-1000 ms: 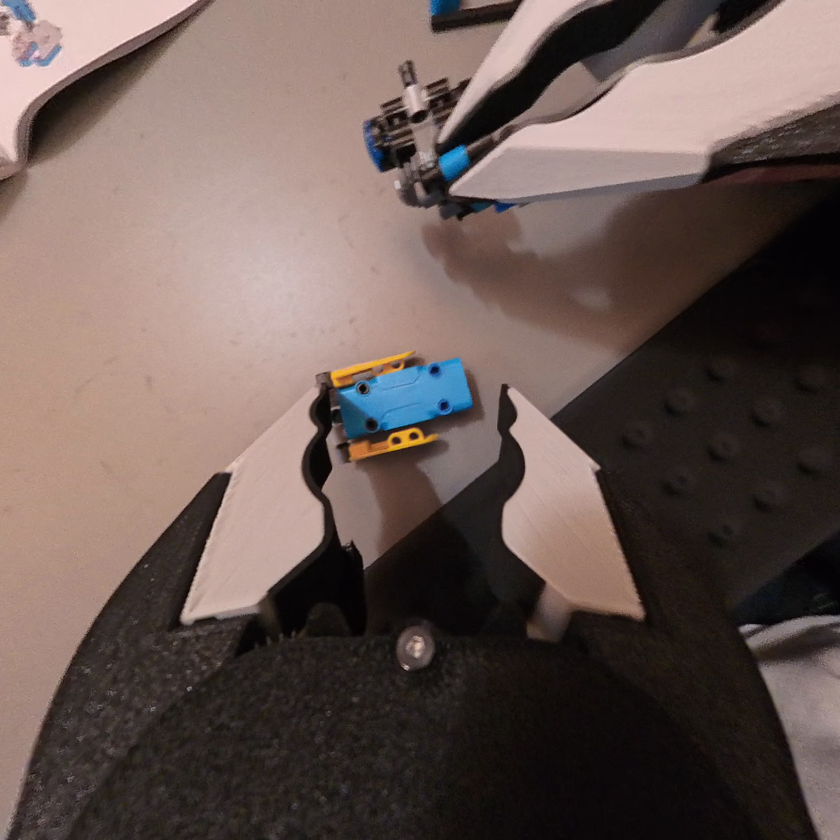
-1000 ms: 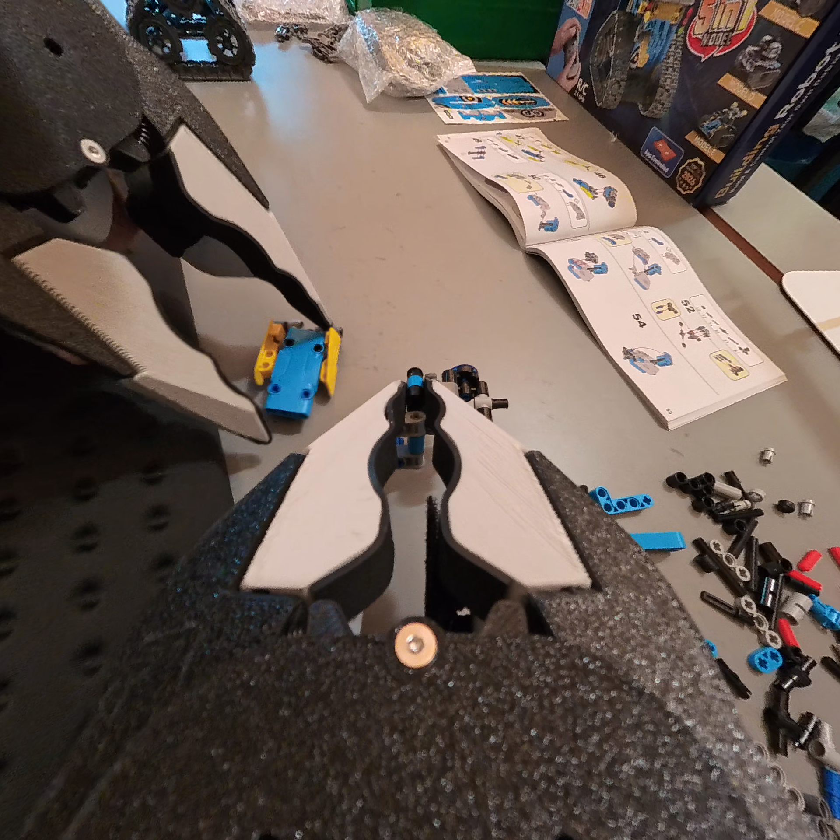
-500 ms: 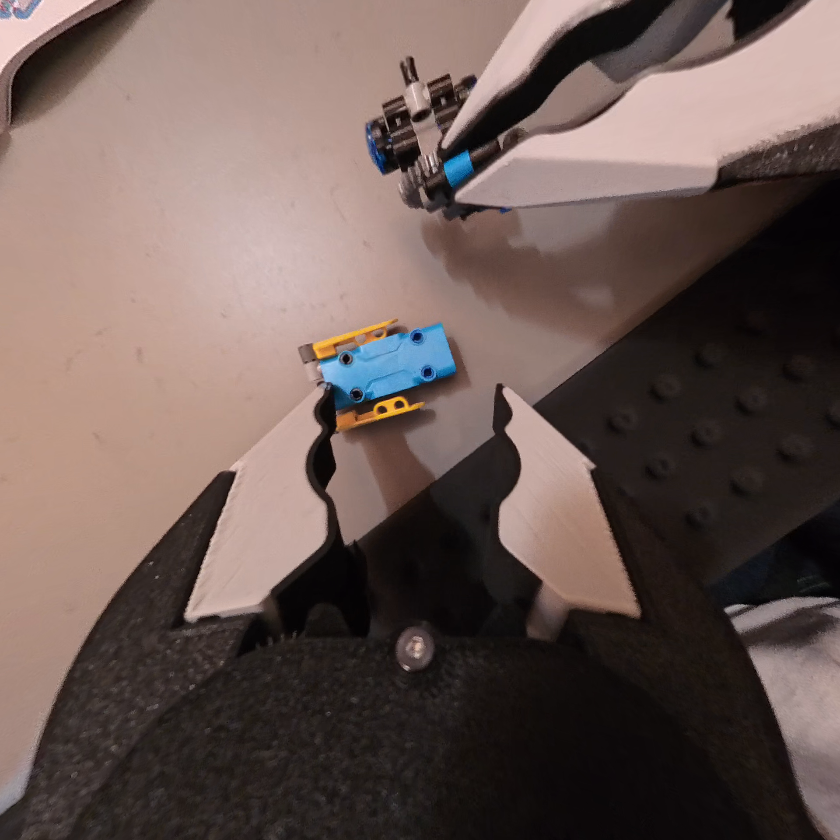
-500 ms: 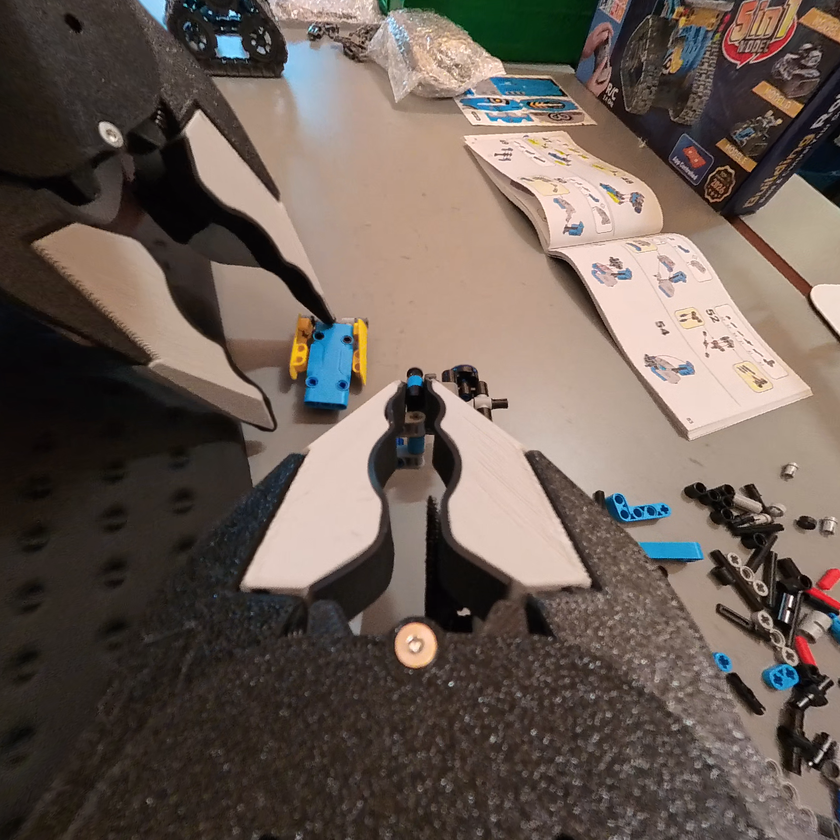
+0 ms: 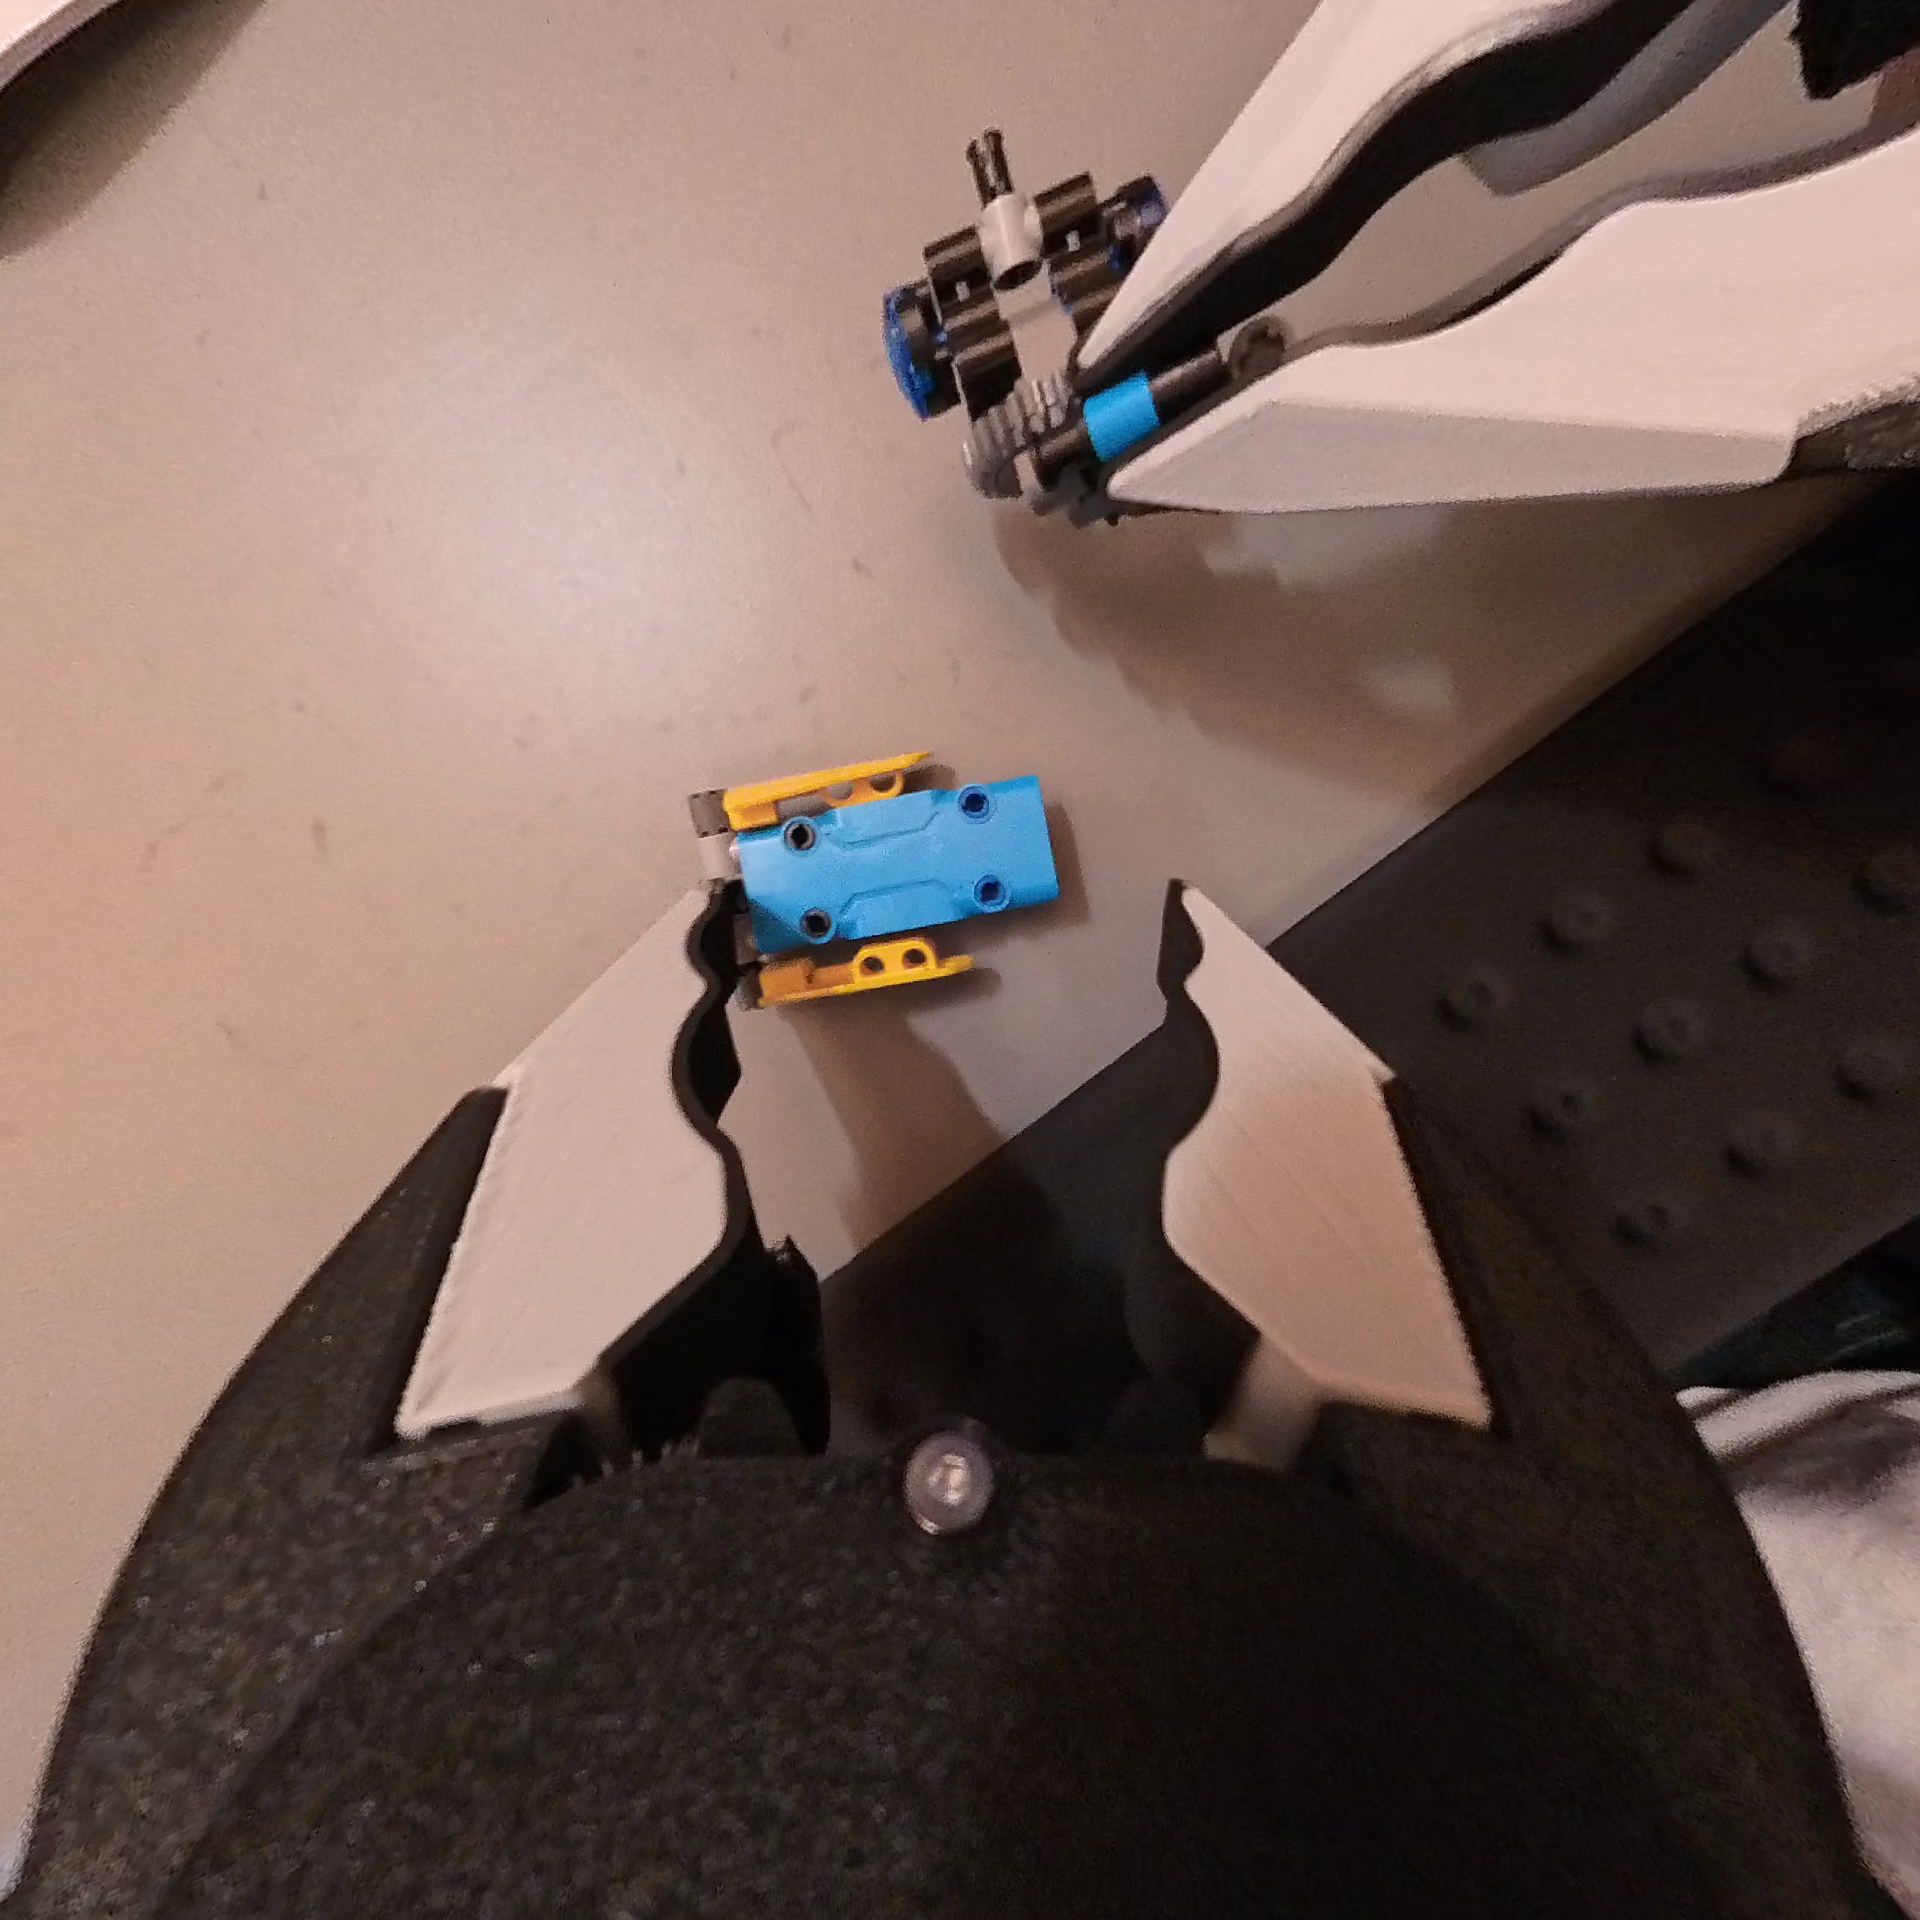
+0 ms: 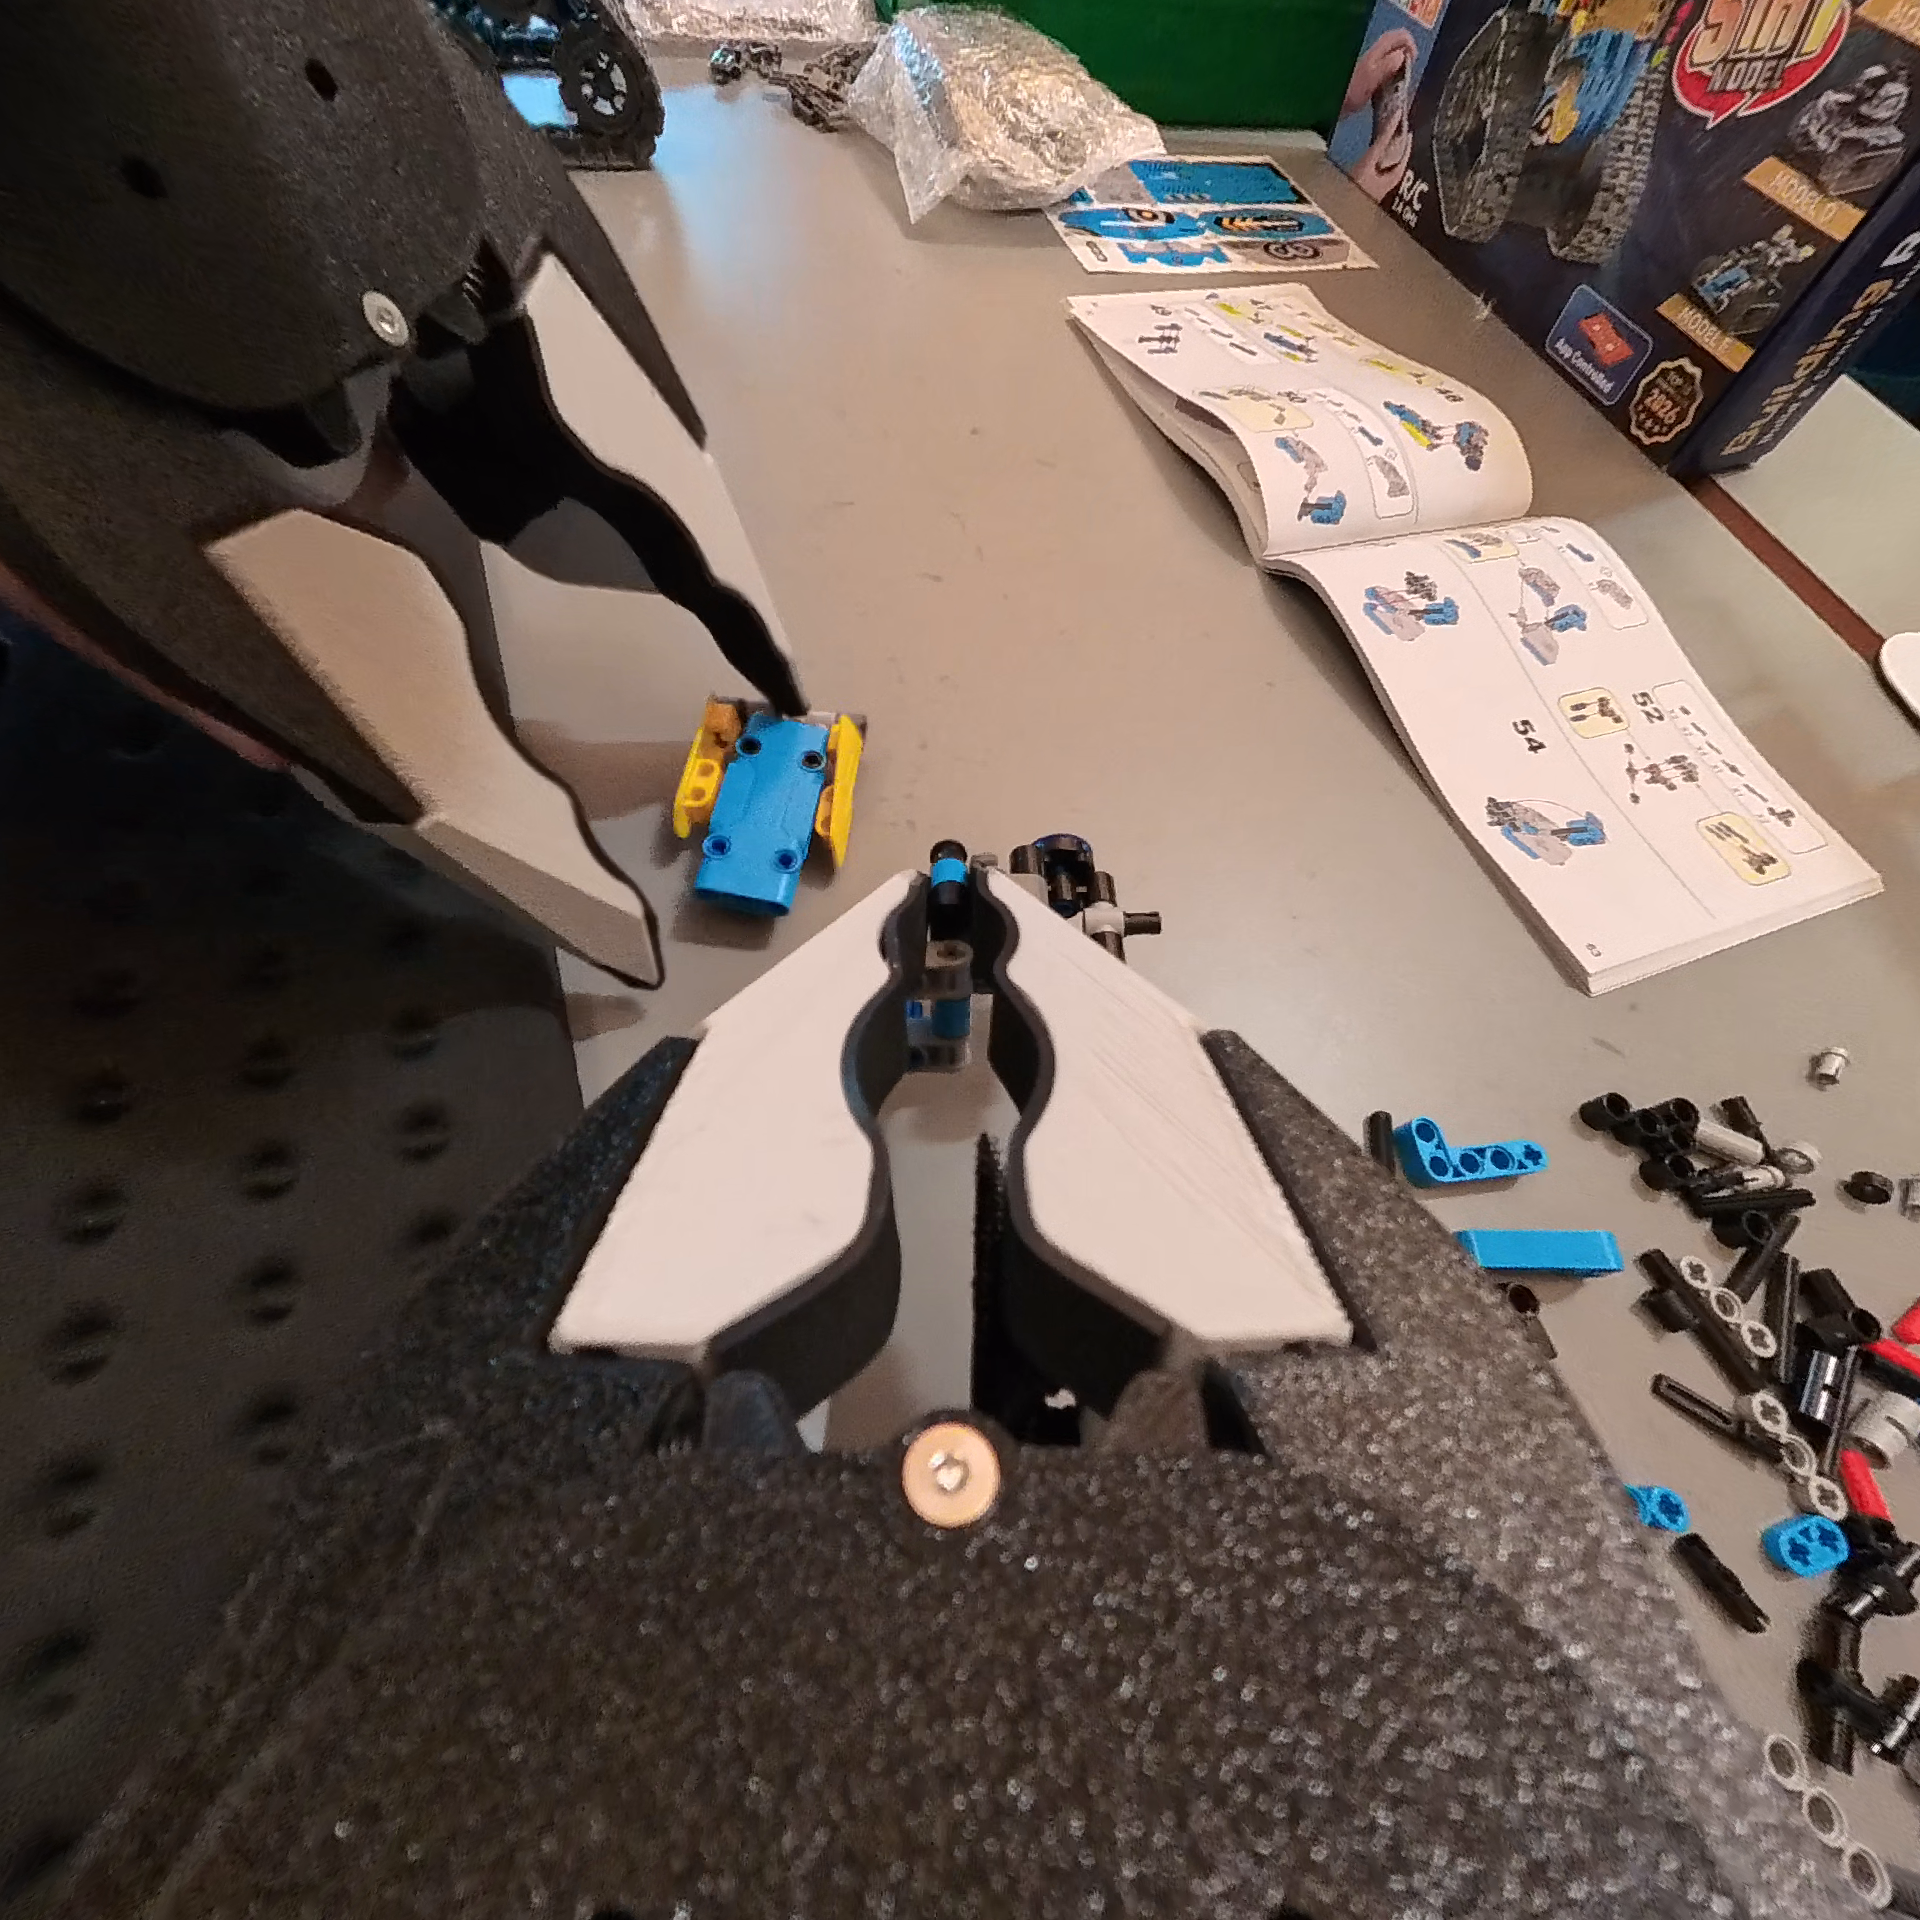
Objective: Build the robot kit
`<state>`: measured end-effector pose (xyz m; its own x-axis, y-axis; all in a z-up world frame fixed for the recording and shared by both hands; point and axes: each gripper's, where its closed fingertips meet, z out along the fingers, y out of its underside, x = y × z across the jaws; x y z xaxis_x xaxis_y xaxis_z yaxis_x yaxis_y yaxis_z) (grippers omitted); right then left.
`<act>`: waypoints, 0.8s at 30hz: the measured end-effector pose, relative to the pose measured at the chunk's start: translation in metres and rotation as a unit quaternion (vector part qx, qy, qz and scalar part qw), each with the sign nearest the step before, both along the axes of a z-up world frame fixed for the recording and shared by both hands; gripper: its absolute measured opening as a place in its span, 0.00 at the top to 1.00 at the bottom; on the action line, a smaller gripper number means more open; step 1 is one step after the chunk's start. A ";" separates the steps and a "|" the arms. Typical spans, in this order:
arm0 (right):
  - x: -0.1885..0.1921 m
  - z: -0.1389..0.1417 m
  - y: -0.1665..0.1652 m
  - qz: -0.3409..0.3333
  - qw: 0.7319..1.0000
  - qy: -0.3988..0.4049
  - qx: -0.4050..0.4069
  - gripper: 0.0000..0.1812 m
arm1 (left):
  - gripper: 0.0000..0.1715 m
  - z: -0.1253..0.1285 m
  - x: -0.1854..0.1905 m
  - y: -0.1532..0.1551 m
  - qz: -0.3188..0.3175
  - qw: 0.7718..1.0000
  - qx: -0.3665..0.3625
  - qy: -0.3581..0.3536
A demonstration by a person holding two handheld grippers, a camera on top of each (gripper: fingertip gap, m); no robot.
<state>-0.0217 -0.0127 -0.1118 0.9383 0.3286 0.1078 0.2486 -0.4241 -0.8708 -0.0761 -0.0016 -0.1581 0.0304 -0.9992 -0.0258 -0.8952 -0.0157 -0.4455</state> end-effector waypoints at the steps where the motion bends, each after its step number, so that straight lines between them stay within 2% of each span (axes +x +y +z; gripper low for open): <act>1: 0.000 0.000 0.000 0.001 1.000 0.001 -0.001 0.96 | 0.54 -0.001 0.001 0.000 -0.004 1.000 0.010 0.000; 2: -0.001 -0.001 0.000 0.001 1.000 0.002 -0.003 0.96 | 0.58 -0.001 0.002 0.002 -0.008 1.000 0.024 0.001; 8: -0.002 -0.004 0.000 0.004 1.000 -0.003 -0.009 0.96 | 0.59 0.006 0.007 0.003 -0.010 0.999 0.043 -0.006; 11: -0.003 -0.005 0.000 0.006 1.000 -0.003 -0.011 0.96 | 0.61 0.004 0.007 0.000 -0.016 0.999 0.029 -0.001; 19: -0.003 -0.009 0.000 0.009 1.000 -0.011 -0.020 0.96 | 0.59 -0.002 0.007 0.002 -0.043 0.997 0.058 0.018; 24: -0.003 -0.011 0.000 0.006 1.000 -0.014 -0.023 0.96 | 0.66 0.000 0.012 0.002 -0.071 0.996 0.057 0.007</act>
<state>-0.0242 -0.0127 -0.1224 0.9309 0.3456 0.1186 0.2782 -0.4602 -0.8431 -0.0644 0.0006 -0.1579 -0.1119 -0.9841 -0.1379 -0.8911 0.1608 -0.4245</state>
